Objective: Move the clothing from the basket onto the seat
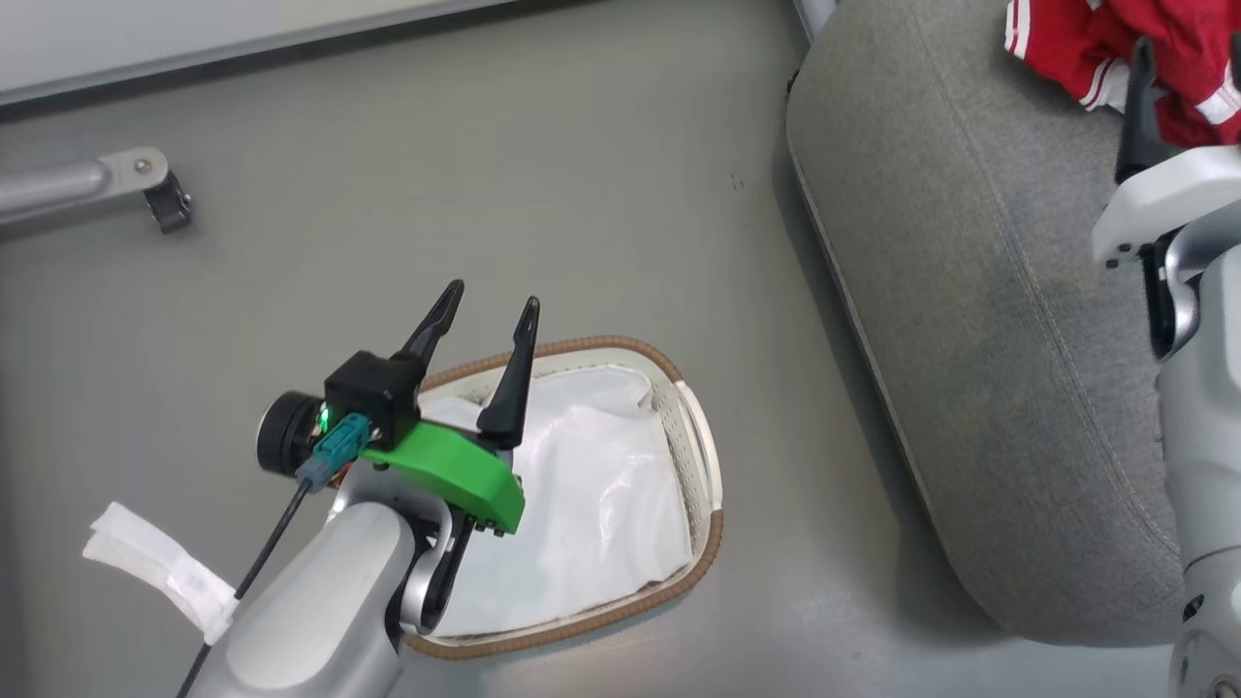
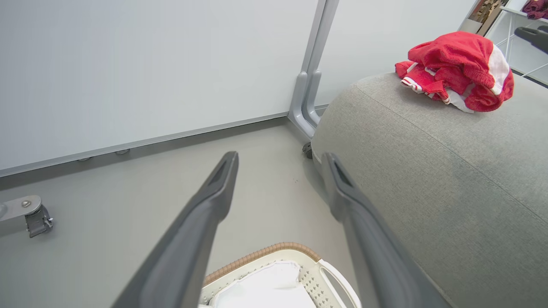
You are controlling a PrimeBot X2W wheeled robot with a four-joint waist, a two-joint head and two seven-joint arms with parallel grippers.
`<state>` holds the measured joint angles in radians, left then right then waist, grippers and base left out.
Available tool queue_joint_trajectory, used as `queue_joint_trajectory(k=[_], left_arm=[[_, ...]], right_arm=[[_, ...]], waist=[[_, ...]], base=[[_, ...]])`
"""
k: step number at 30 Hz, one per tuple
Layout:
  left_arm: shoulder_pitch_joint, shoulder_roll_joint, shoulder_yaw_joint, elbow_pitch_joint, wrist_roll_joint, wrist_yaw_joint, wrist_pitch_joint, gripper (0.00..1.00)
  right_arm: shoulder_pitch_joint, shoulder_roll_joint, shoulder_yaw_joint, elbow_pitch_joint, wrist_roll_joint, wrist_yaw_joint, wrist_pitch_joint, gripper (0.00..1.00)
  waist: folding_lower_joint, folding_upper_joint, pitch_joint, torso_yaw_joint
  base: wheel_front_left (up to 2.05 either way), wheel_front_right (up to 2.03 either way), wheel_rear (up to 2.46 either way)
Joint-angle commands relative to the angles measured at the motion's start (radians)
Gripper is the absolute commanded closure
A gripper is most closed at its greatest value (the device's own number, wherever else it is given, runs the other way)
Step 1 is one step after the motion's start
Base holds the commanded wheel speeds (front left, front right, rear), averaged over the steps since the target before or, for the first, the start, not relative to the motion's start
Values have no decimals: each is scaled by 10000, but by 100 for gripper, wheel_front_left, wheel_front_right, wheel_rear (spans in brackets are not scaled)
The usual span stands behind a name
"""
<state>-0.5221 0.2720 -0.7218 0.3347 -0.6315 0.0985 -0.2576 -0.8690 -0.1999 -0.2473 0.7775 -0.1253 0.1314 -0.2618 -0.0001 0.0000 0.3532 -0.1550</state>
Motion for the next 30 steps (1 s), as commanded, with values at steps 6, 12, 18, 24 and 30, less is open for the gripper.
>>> queue_joint_trajectory(k=[6,12,18,24,30], left_arm=[[1477,-121,1351,-182,70,197,-72,0],[3019,-242,2891,-759,756,335,-63,0],[4461,-491,4264,-1313,1366,324,-66,0],[5553,-888,4980,-1429,1854,1,-67,0],[6091,-1354,5560,-1356,2079,-409,-67,0]], right_arm=[[1407,637,728,-572,716,-14,-46,0],[3012,1196,1206,-1553,1286,-14,-47,0],[4734,1432,1658,-2549,1906,-14,-45,0],[6309,1471,2182,-3405,2975,-14,-47,0],[7515,1466,2743,-4082,3316,-14,-47,0]], waist=[[1,0,-1940,939],[1,0,-2603,1294],[1,0,-2997,1488],[1,0,-3247,1648],[1,0,-3379,1739]], base=[[0,0,0],[0,0,0],[0,0,0],[0,0,0],[0,0,0]])
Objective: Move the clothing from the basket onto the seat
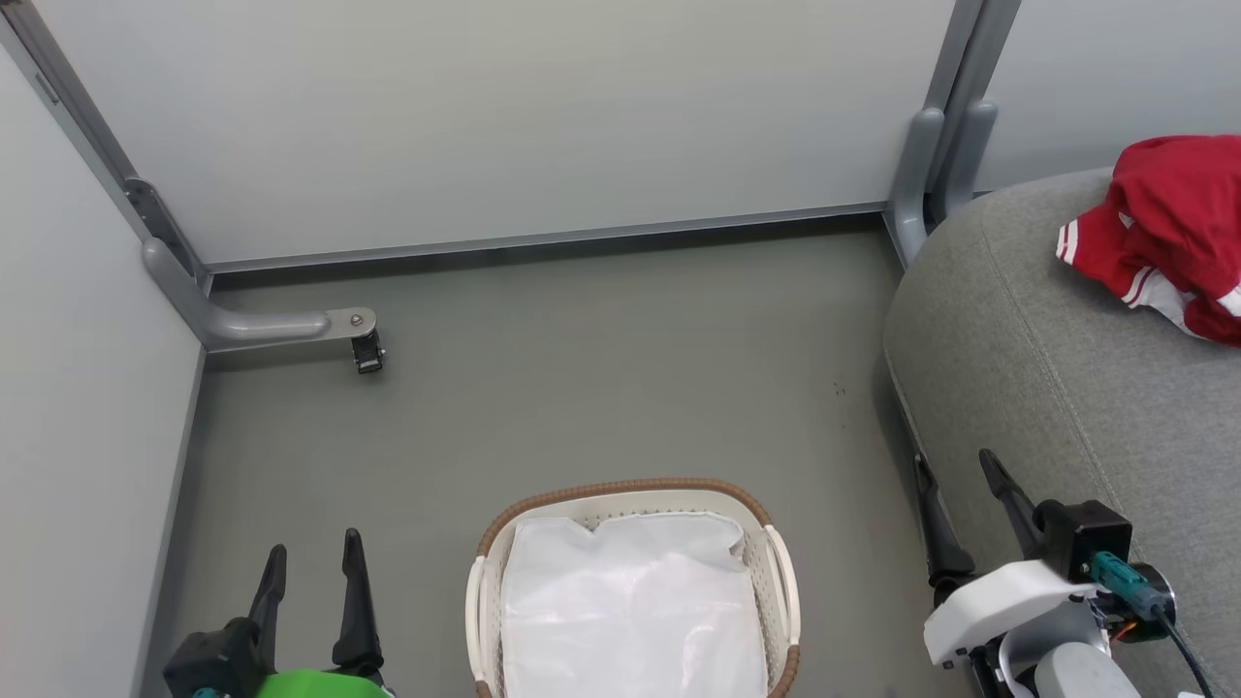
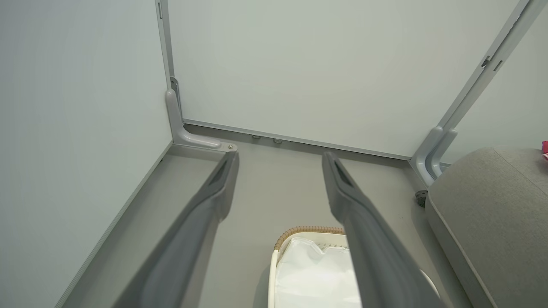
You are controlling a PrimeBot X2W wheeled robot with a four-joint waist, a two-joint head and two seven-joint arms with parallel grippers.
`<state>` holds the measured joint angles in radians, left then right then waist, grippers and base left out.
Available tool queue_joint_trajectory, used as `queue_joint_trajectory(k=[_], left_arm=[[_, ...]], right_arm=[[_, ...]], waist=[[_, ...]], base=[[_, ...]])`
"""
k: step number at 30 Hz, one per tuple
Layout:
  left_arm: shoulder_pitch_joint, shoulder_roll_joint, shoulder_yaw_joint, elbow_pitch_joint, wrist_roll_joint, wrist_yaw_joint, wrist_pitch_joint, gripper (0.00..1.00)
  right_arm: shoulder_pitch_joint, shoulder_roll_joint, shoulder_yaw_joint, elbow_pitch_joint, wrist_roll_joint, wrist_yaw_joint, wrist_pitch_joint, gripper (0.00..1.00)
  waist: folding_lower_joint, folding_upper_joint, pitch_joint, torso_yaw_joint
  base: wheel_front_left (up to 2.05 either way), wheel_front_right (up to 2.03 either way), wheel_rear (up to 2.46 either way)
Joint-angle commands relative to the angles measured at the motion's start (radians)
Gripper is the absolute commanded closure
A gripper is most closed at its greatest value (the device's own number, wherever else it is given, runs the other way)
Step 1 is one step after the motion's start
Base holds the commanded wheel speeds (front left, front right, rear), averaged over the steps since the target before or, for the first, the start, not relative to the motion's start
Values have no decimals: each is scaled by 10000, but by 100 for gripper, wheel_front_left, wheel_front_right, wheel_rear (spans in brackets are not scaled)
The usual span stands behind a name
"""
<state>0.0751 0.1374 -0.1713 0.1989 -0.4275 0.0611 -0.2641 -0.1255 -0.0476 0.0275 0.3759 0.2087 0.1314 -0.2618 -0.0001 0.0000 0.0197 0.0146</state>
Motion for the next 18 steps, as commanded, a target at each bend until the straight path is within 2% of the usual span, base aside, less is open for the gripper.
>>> queue_joint_trajectory(k=[1,18], left_arm=[[192,-84,142,12,111,-92,-2,0],[495,-550,749,307,660,-619,-3,0]], right_arm=[[204,-55,35,-157,-15,-14,-47,0],[825,-51,321,-463,282,-14,-48,0]], waist=[[1,0,-62,56],[1,0,-345,143]], base=[[0,0,0],[0,0,0]])
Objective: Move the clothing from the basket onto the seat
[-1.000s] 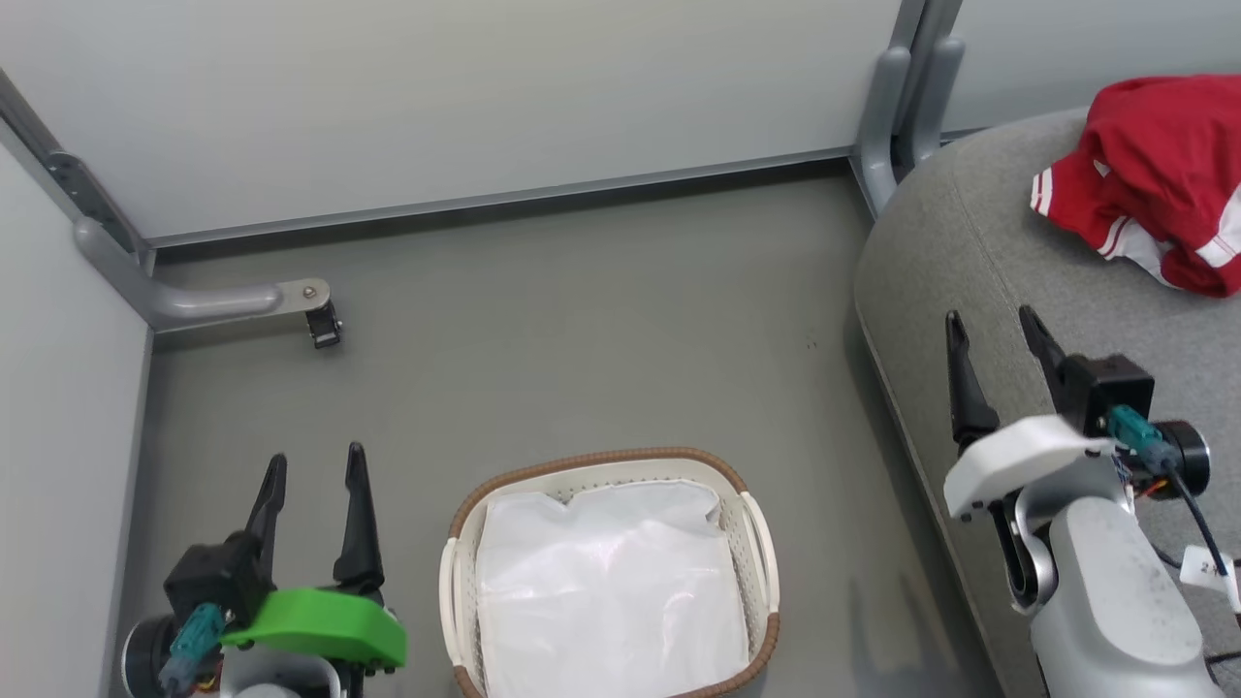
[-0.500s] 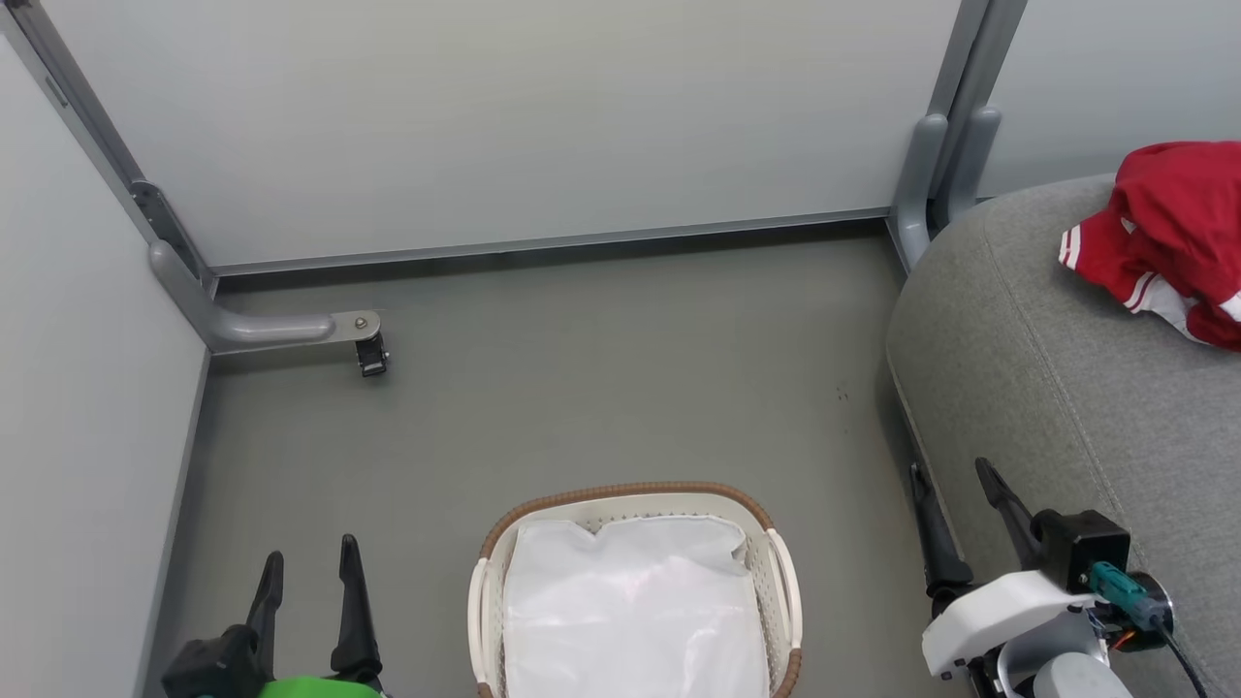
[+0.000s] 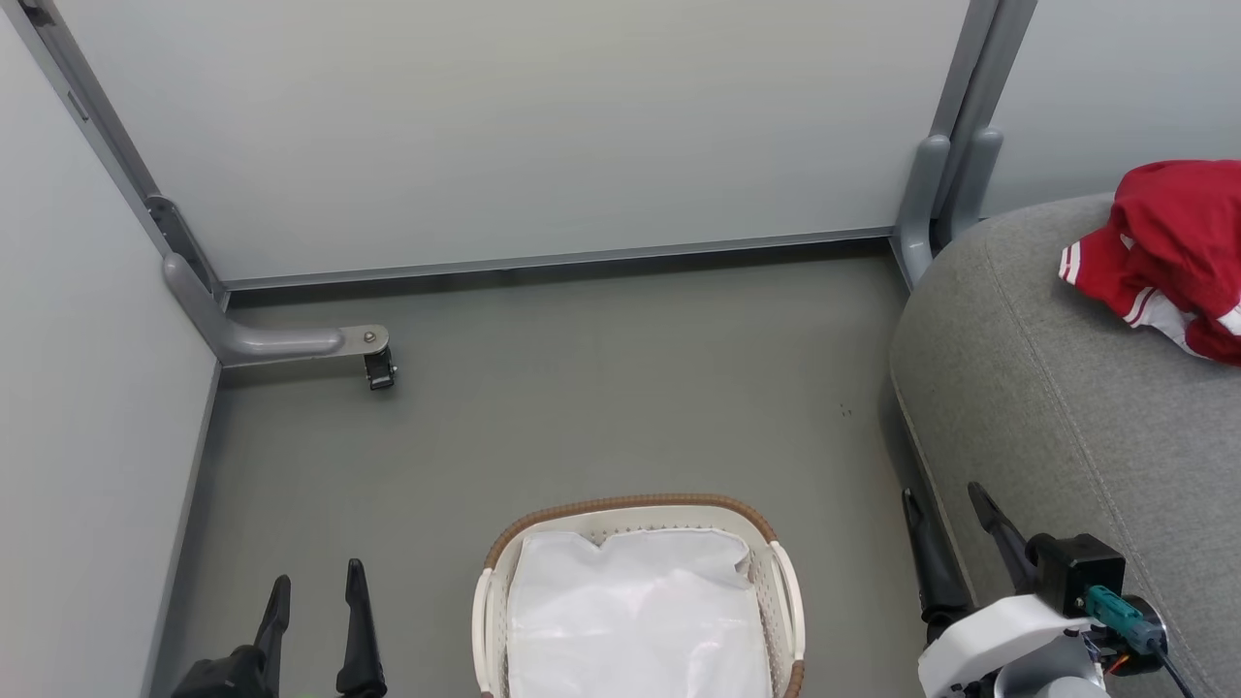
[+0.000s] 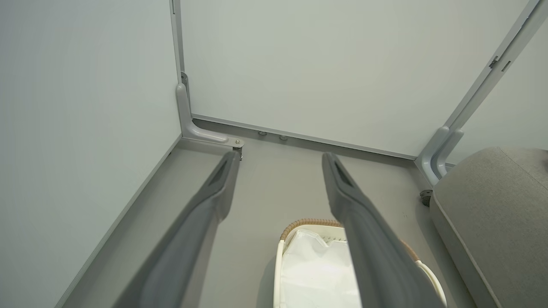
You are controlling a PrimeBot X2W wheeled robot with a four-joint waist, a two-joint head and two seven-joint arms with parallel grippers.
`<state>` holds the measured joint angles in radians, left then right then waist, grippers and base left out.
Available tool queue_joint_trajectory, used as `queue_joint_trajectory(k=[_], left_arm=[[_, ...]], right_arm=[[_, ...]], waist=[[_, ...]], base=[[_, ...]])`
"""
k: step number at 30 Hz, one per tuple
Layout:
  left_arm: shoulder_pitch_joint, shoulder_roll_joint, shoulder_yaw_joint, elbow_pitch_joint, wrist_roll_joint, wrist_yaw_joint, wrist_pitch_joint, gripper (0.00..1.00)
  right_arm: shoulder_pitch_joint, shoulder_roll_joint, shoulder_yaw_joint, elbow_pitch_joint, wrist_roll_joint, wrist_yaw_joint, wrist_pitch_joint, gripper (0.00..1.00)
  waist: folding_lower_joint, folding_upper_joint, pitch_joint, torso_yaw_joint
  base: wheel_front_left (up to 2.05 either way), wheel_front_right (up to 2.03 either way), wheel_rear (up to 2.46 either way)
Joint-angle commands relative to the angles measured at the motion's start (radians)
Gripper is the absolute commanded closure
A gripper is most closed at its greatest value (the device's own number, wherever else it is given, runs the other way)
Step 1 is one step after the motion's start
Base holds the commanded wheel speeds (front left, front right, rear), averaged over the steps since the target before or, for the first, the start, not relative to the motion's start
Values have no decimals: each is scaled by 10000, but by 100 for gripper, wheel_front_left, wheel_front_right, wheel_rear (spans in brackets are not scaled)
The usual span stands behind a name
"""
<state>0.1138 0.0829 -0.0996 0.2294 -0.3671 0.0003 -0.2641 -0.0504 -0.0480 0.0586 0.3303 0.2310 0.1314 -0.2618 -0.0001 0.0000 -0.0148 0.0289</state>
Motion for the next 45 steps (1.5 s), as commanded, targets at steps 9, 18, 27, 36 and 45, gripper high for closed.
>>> queue_joint_trajectory(k=[9,18,27,36,45], left_arm=[[-39,-116,64,235,211,-164,-3,0],[-27,-123,28,360,202,-181,1,100],[-179,-137,177,677,-694,-255,282,100],[-448,-161,418,595,-2152,-387,712,100],[-683,-182,630,529,-3442,-506,1089,100]], right_arm=[[74,-45,12,20,42,-14,-48,0],[0,-2,61,50,74,0,0,100],[30,46,-40,284,1014,-1,282,100],[-52,36,-250,123,2604,-1,712,100],[-133,26,-436,-12,4007,-2,1091,100]], waist=[[1,0,-14,-4],[1,0,-24,32],[1,0,-17,20],[1,0,-2,-3],[1,0,12,-26]], base=[[0,0,0],[0,0,0],[0,0,0],[0,0,0],[0,0,0]])
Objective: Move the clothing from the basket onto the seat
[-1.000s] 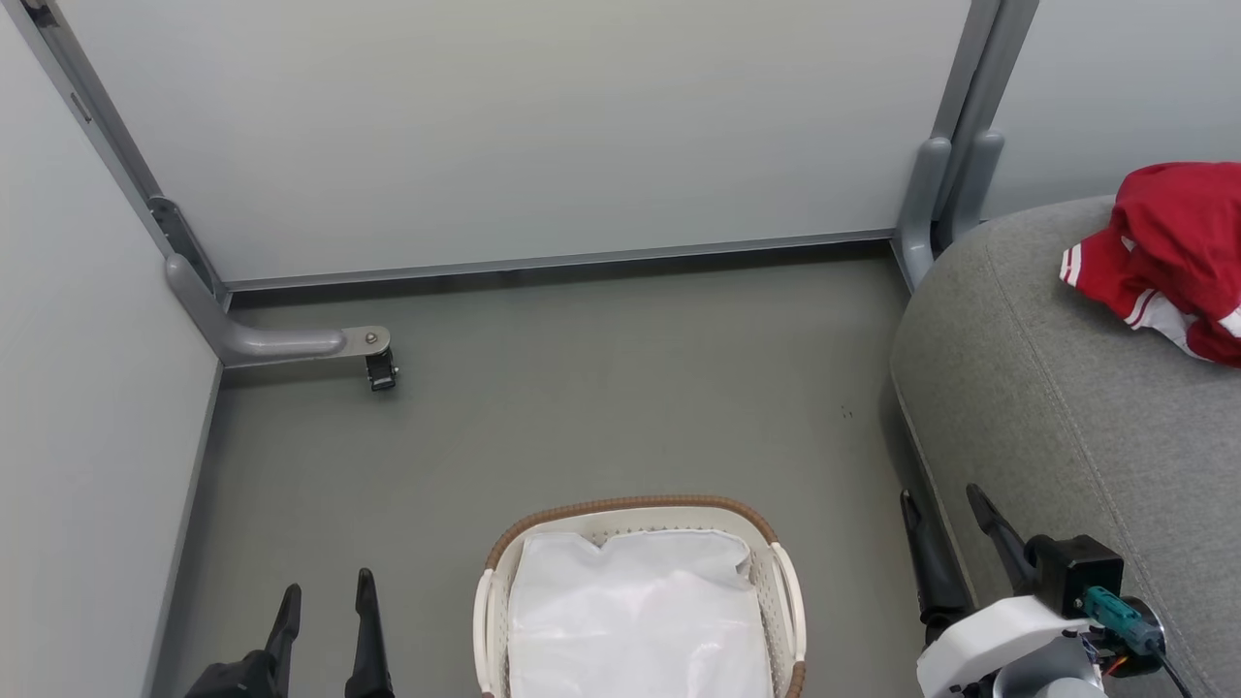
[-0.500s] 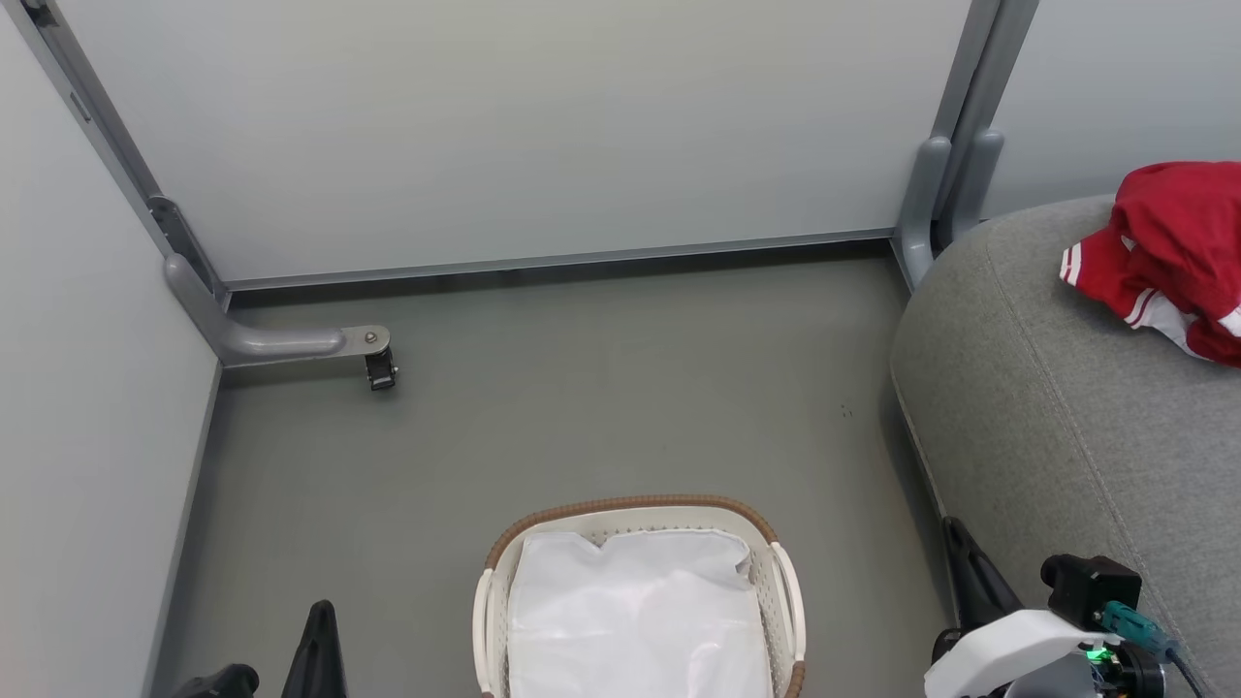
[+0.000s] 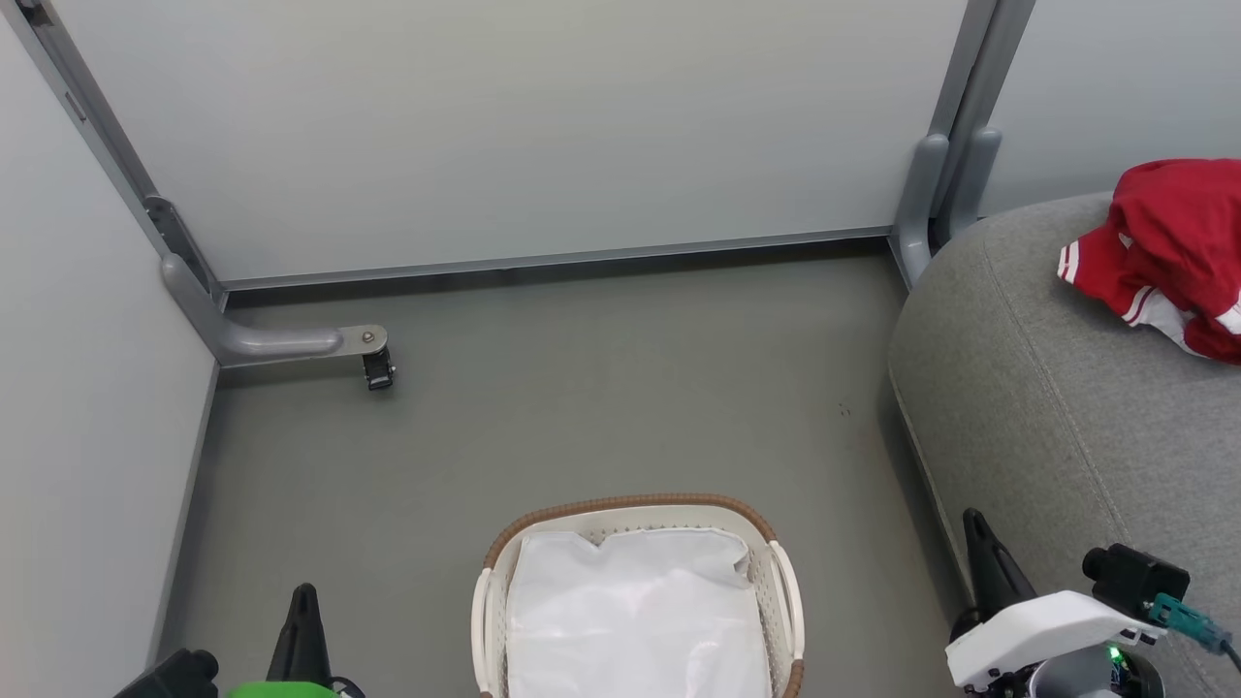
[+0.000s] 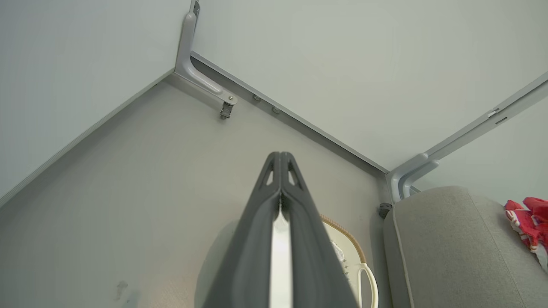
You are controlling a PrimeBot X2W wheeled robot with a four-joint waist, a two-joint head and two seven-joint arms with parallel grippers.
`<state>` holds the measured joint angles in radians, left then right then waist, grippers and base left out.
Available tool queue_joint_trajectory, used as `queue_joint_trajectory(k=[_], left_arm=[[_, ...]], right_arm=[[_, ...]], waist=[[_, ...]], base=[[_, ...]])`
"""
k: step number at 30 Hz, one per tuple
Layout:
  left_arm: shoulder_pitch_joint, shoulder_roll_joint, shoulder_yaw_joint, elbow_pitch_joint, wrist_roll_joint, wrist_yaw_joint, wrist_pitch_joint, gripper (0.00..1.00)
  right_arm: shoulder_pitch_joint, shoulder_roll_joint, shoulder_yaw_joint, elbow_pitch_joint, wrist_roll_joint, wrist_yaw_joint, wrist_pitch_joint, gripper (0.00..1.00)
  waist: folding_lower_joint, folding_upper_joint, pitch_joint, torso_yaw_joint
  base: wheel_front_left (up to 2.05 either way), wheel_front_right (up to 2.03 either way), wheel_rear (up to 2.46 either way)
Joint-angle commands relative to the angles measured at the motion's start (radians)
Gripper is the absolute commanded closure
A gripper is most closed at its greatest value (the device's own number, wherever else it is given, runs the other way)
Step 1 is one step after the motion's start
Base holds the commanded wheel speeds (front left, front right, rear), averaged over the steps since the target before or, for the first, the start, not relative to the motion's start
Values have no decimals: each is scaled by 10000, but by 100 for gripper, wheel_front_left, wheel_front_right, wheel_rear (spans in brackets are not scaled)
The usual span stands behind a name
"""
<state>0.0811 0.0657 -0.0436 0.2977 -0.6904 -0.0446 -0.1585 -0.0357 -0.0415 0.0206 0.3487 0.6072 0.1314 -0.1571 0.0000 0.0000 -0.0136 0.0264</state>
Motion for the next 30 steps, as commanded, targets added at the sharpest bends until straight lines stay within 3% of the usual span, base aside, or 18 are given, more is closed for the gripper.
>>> queue_joint_trajectory(k=[1,30], left_arm=[[-383,-11,94,-161,-367,-72,77,100],[-1006,-58,681,-320,-3784,-387,1109,100]], right_arm=[[-289,-41,-77,-211,410,-3,89,100],[-492,-70,-581,-556,4140,-5,1111,100]], waist=[[0,0,2,-4],[0,0,49,-78]], base=[[0,0,0],[0,0,0]])
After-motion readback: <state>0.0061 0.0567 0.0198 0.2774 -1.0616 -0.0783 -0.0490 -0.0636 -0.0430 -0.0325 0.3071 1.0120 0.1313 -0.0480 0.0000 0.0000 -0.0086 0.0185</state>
